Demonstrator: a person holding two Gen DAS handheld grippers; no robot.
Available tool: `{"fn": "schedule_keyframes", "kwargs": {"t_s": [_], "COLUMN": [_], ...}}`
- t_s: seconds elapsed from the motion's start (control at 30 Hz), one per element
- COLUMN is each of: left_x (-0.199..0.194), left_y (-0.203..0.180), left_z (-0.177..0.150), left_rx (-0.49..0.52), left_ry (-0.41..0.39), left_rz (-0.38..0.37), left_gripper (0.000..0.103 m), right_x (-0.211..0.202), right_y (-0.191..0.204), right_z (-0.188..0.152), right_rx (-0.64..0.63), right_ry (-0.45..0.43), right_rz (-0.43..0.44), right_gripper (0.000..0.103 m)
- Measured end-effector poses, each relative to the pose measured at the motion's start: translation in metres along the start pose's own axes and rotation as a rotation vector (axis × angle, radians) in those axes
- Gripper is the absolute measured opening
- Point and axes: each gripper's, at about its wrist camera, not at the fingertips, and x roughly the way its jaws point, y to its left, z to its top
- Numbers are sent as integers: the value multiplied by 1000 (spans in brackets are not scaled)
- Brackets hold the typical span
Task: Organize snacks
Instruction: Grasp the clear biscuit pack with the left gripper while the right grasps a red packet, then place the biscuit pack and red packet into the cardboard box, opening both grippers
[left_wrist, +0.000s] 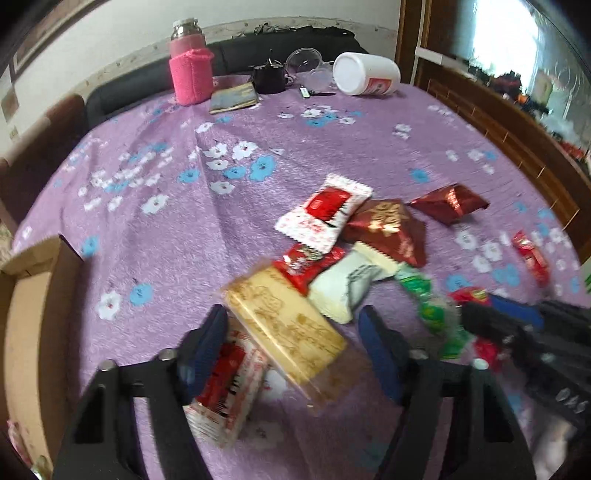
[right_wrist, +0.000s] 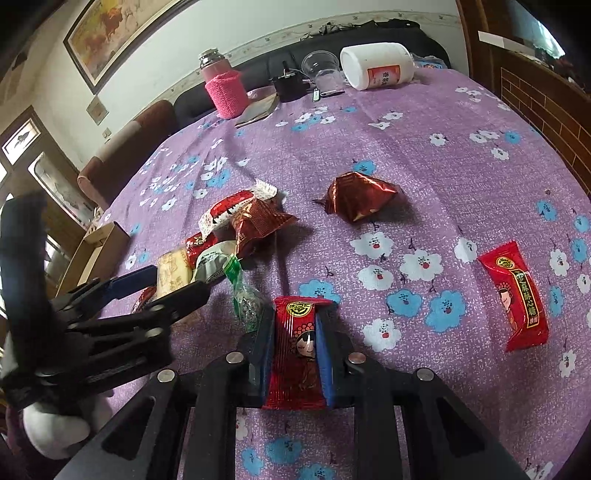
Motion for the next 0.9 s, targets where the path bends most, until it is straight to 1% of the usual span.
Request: {"fn": "schedule_keyframes", "kwargs": {"t_s": [0.03,0.07,0.13,0.23,0.3,0.37,0.5,0.6,0.63,0.7,0.73,0.8,0.9], "left_x": [-2,-4,-9,-18,-30,-43,-80,-111,-118,-139,-144,-156,-159], "left_y": [1,3,10,17,26,33,51,79,87,116,126,159,206], "left_z": [-2,-2,-7,-15,-23,-30,-48,-61,-64,-76,-80,-92,-106], "left_rx": [10,11,-6,-12,-46,-84,-144,-211,-227,-272,-283,-326,-394], "left_ry": [-6,-7,-2,-16,-24,-34,-87,-138,-150,-186,-195,-209,-201], "left_rz": [10,3,-28,-44,-84,-129,-185,-210,-211,-195,-180,-132,-86], "left_gripper": [33,31,30,30,30,30,31,31,31,31,31,31,31], "right_x": [0,-1,0,-1,-4,-9,-15,-16,-16,-17,-19,-25,-32], "right_y": [0,0,0,-1,-3,-7,-12,-15,-15,-13,-9,3,48], "right_z": [0,0,0,0,1,2,4,2,1,0,-2,-7,-11], "right_rx": [1,2,1,10,24,50,94,124,133,150,156,167,116], "right_ry": [-1,-1,-1,-5,-18,-36,-66,-77,-78,-85,-84,-79,-51], "right_rz": [-1,0,1,3,20,75,162,200,210,223,231,263,313], "right_gripper": [22,22,22,22,21,21,21,22,22,22,22,22,22]}}
